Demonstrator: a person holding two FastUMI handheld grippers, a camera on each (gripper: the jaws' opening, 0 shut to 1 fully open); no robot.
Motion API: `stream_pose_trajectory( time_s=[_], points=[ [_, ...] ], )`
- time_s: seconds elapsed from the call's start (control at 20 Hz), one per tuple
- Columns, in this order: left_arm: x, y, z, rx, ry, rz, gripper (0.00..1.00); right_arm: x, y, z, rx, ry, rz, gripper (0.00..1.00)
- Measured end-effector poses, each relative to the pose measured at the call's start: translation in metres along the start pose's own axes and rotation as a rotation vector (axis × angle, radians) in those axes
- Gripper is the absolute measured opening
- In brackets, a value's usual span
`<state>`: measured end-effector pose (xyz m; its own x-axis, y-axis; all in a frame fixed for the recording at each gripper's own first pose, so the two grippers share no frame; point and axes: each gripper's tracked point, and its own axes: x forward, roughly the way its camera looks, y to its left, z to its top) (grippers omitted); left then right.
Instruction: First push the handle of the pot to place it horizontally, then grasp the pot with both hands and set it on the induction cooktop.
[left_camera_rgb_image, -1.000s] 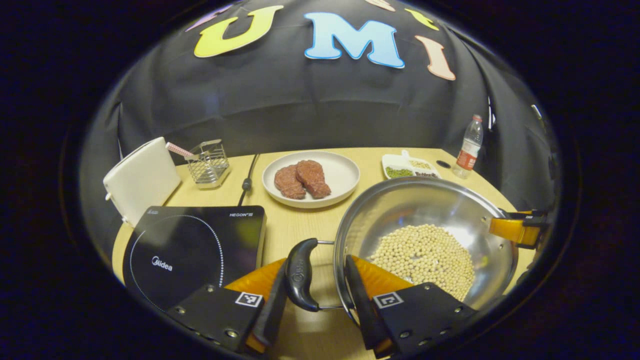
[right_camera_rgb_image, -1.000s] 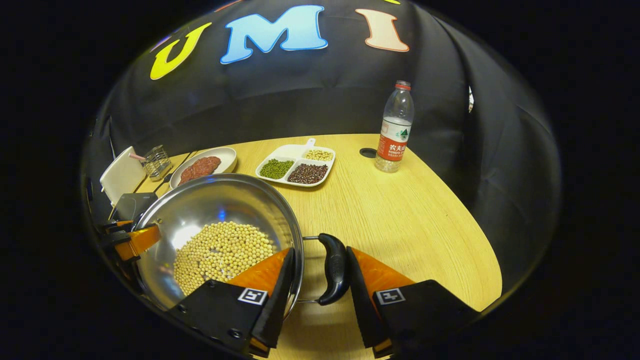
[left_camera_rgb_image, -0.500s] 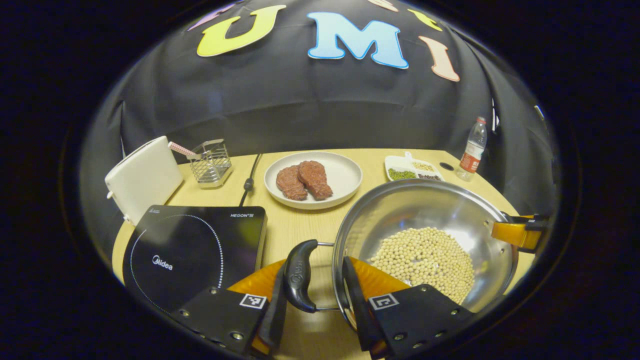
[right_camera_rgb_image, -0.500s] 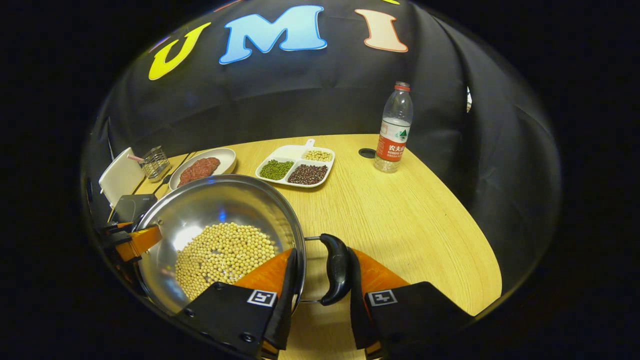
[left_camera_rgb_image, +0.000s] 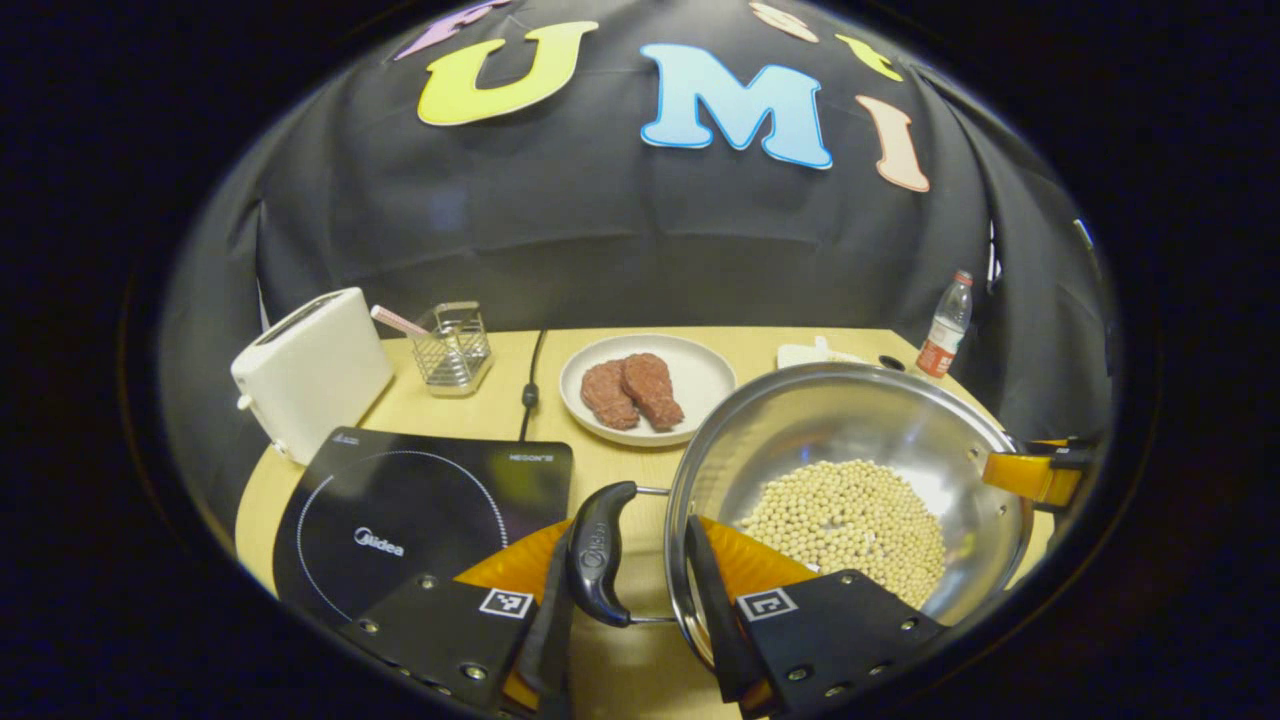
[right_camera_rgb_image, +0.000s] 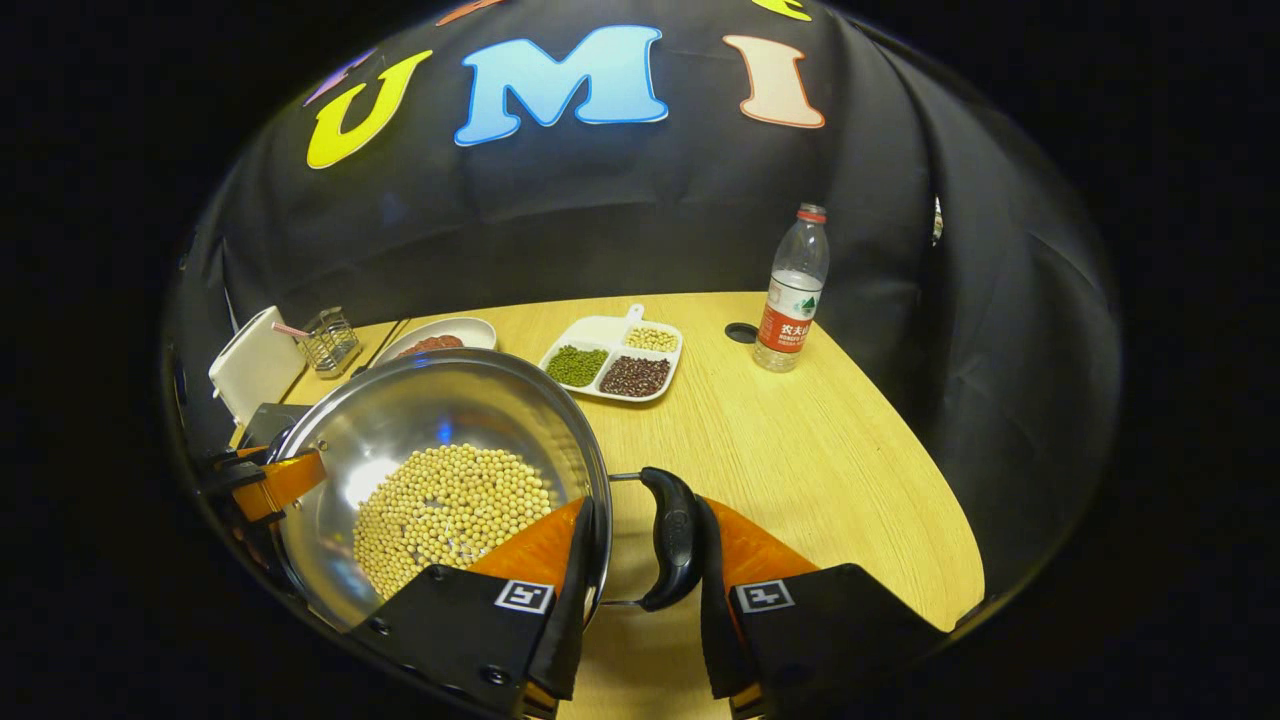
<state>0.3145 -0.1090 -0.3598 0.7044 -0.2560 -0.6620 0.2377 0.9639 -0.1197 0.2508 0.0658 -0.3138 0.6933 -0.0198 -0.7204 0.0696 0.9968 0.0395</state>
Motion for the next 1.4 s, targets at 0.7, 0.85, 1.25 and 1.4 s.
stream_pose_trajectory(
  time_s=[0.7,0.85,1.25,1.4],
  points=[
    [-0.032,0.099,0.019,0.016,-0.039,0.042,0.55,-0.023,0.090,0.008,0.030,-0.005,0.054,0.51],
    [-0.035,0.122,0.020,0.009,-0.042,0.045,0.55,-0.027,0.109,0.010,0.030,-0.005,0.060,0.48],
    [-0.039,0.190,0.016,-0.007,-0.036,0.071,0.62,-0.031,0.169,0.008,0.031,0.014,0.089,0.51],
    [-0.040,0.214,0.013,-0.014,-0.033,0.083,0.57,-0.030,0.191,0.008,0.032,0.019,0.105,0.48]
  ],
)
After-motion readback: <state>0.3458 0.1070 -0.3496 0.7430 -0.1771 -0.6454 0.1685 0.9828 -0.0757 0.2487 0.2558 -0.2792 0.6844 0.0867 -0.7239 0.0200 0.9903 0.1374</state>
